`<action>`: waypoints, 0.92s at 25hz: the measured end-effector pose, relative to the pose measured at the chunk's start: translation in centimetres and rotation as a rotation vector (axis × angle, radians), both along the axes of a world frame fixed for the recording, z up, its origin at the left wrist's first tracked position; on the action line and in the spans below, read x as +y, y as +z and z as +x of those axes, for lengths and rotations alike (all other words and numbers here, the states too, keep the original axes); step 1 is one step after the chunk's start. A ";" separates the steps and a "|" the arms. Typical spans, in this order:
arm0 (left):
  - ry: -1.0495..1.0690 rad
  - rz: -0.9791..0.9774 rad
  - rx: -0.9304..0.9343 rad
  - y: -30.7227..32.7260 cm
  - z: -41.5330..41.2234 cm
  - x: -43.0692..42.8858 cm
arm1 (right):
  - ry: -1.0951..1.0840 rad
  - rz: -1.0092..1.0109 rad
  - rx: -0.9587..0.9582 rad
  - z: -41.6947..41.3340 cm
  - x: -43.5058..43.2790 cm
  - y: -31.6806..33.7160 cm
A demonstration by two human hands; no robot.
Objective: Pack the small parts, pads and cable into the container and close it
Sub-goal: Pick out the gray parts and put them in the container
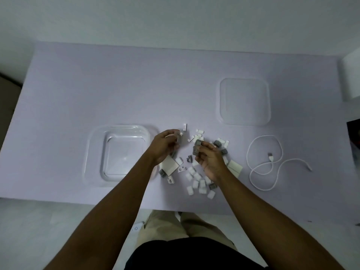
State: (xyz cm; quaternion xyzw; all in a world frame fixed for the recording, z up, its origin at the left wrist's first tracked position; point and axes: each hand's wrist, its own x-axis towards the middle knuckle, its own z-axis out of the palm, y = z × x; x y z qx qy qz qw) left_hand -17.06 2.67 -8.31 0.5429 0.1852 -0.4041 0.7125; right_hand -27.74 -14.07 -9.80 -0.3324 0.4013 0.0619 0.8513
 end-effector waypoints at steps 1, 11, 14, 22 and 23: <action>0.034 -0.152 0.099 0.6 -0.2 -0.2 | -0.010 0.079 -0.035 -0.3 -0.4 0.4; -0.118 -0.132 0.181 2.8 -1.8 -1.5 | 0.006 -0.174 0.122 -2.4 -3.3 2.6; -0.171 0.181 0.060 2.7 -1.7 -2.2 | 0.168 -0.596 0.180 -2.4 -3.7 1.3; -0.600 0.884 -0.371 0.6 -1.7 -1.2 | 0.621 -1.068 0.087 -1.7 -3.4 -0.5; -0.676 1.035 -0.477 0.3 -1.8 -1.3 | 0.681 -1.112 0.082 -1.4 -3.6 -0.8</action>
